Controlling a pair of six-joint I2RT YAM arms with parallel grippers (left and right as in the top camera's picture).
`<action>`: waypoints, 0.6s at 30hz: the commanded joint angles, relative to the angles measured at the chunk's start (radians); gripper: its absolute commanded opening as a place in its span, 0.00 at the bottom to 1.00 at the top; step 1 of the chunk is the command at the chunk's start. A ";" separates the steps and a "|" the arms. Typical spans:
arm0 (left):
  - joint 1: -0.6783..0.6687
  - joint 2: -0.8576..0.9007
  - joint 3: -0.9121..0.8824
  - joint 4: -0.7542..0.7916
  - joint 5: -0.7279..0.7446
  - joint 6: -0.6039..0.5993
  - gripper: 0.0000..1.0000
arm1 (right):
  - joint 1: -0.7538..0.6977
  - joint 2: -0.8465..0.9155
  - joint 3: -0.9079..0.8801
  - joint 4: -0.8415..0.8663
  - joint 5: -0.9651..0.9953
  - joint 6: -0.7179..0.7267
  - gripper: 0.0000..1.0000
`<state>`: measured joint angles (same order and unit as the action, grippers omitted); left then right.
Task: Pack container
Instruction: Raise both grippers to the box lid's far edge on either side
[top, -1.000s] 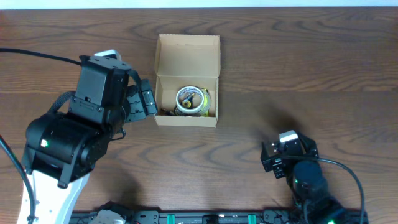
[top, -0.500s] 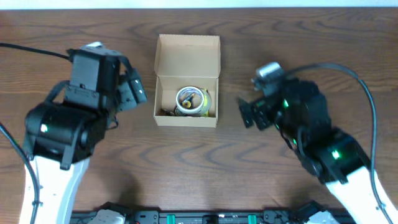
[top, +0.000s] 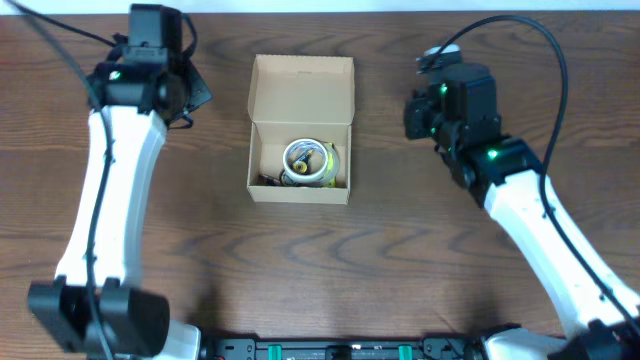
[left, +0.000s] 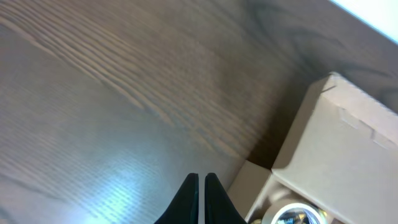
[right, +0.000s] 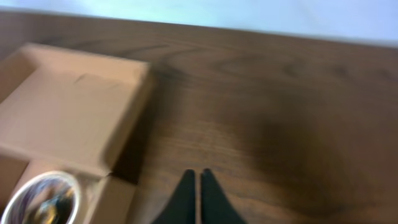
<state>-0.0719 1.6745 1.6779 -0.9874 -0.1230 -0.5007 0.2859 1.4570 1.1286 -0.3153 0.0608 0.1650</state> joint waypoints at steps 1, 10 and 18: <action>0.013 0.050 0.011 0.015 -0.005 -0.005 0.06 | -0.050 0.035 0.016 0.023 -0.039 0.164 0.01; 0.201 0.230 0.011 0.194 0.490 -0.005 0.06 | -0.103 0.248 0.016 0.137 -0.323 0.303 0.01; 0.211 0.416 0.011 0.259 0.690 -0.050 0.06 | -0.147 0.475 0.017 0.351 -0.607 0.519 0.01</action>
<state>0.1394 2.0552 1.6779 -0.7399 0.4686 -0.5285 0.1635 1.8889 1.1309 0.0059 -0.4225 0.5911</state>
